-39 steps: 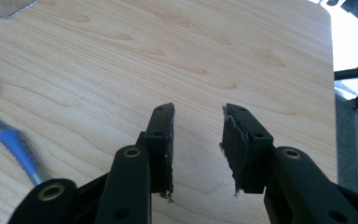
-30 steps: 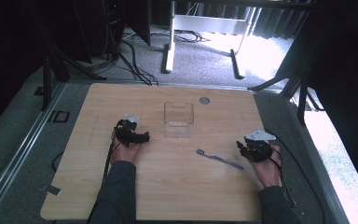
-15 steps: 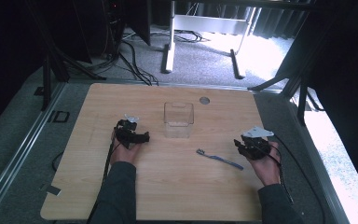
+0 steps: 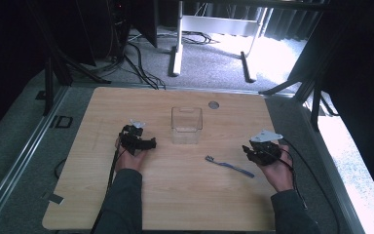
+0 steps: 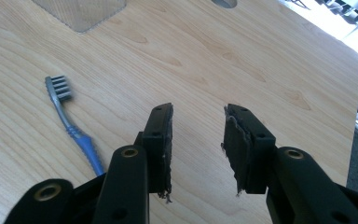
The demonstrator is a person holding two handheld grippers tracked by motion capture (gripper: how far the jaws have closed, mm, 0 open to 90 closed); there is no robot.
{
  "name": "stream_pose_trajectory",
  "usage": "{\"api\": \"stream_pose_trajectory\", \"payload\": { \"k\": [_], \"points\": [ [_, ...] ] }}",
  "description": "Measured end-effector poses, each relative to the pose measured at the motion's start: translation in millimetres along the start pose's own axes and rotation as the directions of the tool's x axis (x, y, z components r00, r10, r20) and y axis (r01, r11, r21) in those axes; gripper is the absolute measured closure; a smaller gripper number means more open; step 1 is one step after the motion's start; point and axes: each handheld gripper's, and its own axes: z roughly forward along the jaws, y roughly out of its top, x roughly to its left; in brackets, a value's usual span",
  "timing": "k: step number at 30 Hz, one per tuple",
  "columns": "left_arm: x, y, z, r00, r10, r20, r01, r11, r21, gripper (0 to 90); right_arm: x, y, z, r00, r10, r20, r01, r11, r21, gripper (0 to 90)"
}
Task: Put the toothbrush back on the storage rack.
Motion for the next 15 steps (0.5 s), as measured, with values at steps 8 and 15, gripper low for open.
{"api": "stream_pose_trajectory", "payload": {
  "k": [8, 15],
  "points": [
    [0.1, -0.7, -0.6, 0.9999, -0.009, -0.007, 0.009, 0.9999, -0.007, 8.6, -2.6, 3.3, -3.3, 0.9994, 0.005, -0.034, -0.005, 1.0, -0.008, 61.9],
    [0.8, -1.3, -1.9, 0.9997, -0.018, -0.018, 0.018, 0.9997, -0.013, 11.8, -4.7, 7.3, -7.0, 0.999, 0.011, -0.044, -0.011, 1.0, -0.011, 61.6]
  ]
}}
